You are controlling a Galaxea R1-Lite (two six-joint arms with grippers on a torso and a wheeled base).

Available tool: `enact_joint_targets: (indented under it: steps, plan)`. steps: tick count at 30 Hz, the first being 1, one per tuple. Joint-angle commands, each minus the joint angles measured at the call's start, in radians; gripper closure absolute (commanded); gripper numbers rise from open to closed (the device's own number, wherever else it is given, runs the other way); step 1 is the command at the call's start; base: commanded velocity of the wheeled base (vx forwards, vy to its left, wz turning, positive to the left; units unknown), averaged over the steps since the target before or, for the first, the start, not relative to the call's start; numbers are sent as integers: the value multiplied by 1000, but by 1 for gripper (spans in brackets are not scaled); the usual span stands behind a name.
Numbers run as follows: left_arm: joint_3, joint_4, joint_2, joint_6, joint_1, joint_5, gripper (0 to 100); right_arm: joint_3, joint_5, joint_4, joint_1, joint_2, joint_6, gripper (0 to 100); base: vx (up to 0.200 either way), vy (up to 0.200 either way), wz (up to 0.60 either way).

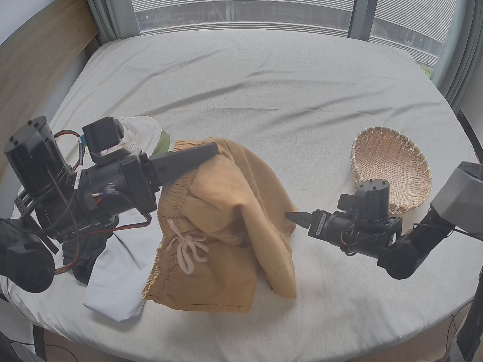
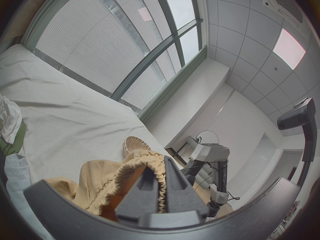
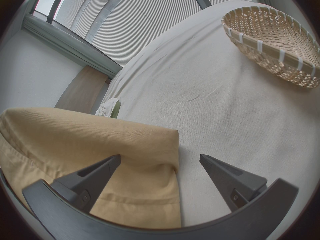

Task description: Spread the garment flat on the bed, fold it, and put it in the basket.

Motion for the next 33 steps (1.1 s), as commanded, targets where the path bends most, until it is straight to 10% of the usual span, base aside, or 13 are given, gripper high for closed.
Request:
enact_joint_targets:
  steps: [1,12,13,22,33]
  plan:
    - [8,0,-2,1,-5,0,100,-82,2,7,3,94,-5,0,0,0,0]
    - [36,-2,-8,26,-2,0,100,-228,14,6,25,211,-17,0,0,0,0]
    - [38,-3,-8,26,-2,1,100,-236,17,4,26,218,-16,100,0,0,0]
    - [48,-10,-8,26,-2,9,100,-207,45,-17,40,191,-8,100,0,0,0]
    - [-21,-10,6,18,-4,24,100,165,32,-103,-34,-290,-91,100,0,0,0]
